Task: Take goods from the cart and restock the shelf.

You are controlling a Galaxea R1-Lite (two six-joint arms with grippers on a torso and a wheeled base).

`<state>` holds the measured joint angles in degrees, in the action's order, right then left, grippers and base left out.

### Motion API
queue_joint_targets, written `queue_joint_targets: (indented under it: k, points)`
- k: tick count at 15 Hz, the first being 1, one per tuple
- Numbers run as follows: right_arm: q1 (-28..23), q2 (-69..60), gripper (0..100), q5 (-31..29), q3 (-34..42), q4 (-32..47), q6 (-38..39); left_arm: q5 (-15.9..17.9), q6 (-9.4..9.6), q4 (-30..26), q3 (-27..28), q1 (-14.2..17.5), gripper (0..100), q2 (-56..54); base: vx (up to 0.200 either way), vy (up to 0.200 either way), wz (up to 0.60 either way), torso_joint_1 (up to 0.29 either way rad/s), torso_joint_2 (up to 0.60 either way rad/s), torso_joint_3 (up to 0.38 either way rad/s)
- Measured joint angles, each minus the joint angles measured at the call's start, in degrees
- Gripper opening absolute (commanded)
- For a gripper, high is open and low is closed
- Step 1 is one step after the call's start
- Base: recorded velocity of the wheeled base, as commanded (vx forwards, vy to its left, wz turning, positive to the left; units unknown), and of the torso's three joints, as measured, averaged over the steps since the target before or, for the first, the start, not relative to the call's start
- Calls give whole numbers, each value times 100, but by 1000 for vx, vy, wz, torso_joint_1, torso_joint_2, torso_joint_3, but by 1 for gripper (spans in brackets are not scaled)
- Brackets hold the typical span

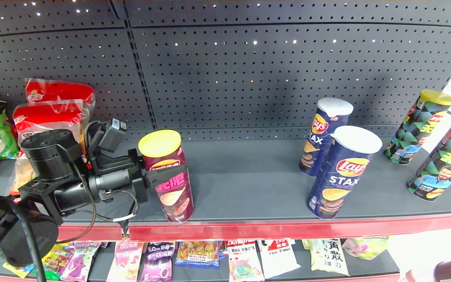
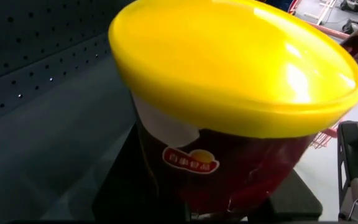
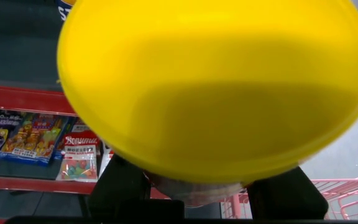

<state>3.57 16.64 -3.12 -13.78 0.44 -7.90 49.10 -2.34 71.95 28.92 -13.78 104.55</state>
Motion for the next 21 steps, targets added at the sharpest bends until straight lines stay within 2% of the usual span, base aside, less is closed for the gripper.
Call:
queue_joint_targets:
  k: [3, 4, 9, 13, 14, 16, 18, 21]
  points:
    - [0, 2, 0, 0, 0, 0, 2, 2, 7, -5, 0, -2, 0, 5, 0, 0, 0, 0, 0, 0]
    - [4, 2, 0, 1, 0, 0, 2, 9, 16, -5, 0, -5, 100, 6, 0, 0, 0, 0, 0, 0]
    - [0, 0, 0, 0, 13, 2, 0, 18, 40, -32, 60, -5, 100, 11, 0, 0, 0, 0, 0, 0]
    - [1, 0, 0, 4, 16, -1, 0, 40, -23, 529, 35, 2, 100, -46, 0, 0, 0, 0, 0, 0]
    - [1, 0, 0, 6, 16, 0, 0, 43, -113, 556, 29, 5, 100, -105, 0, 0, 0, 0, 0, 0]
    - [0, 0, 0, 4, 11, -1, 2, 46, -423, 562, 40, 0, 100, -312, 0, 0, 0, 0, 0, 0]
    - [0, 0, 0, 4, 6, 0, 0, 46, -614, 562, 71, 30, 100, -512, 0, 0, 0, 0, 0, 0]
    - [0, 0, 0, 4, 0, 0, 2, 49, -650, 560, 385, 155, 100, -673, 0, 0, 0, 0, 0, 0]
